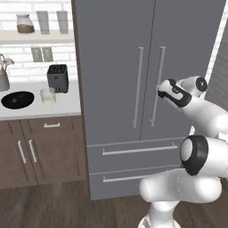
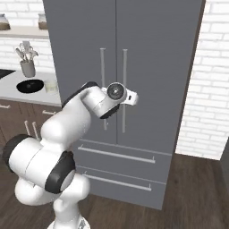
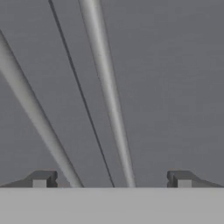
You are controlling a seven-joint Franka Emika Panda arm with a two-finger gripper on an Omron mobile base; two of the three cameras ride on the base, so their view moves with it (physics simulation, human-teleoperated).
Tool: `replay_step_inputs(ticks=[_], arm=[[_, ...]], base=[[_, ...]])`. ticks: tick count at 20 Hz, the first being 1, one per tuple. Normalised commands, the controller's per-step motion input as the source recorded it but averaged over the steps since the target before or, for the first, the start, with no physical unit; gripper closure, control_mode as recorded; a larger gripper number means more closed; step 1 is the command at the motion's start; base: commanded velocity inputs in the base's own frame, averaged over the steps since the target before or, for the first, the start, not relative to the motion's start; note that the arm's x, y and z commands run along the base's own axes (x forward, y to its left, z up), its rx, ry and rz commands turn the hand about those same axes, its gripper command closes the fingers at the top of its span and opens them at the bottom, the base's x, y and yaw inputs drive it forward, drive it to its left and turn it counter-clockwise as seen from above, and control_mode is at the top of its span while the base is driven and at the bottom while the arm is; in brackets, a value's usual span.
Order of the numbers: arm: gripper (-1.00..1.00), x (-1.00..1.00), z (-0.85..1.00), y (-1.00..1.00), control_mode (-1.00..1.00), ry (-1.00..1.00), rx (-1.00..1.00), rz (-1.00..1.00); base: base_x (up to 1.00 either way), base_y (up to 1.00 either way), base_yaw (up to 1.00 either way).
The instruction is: Grab a lemon wedge from the fridge and one ice cube from the ice bowl, and put them in the glass of lemonade.
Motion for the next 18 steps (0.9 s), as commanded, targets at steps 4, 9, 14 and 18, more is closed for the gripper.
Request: replay_step_inputs(ticks=[4,9,14,18], arm=[[-1.0,0.54,0.0,0.02,-1.0,0.0,-0.02,0.0],[-1.0,0.42,0.0,0.0,-1.0,0.0,-0.01,0.0],[-1.0,0.36,0.0,0.0,-1.0,0.0,0.0,0.0],[-1.0,0.21,0.0,0.0,-1.0,0.0,0.0,0.0]], base=[[0.0,0.0,0.0],[0.0,0.0,0.0],[0.0,0.0,0.0],[0.0,0.0,0.0]])
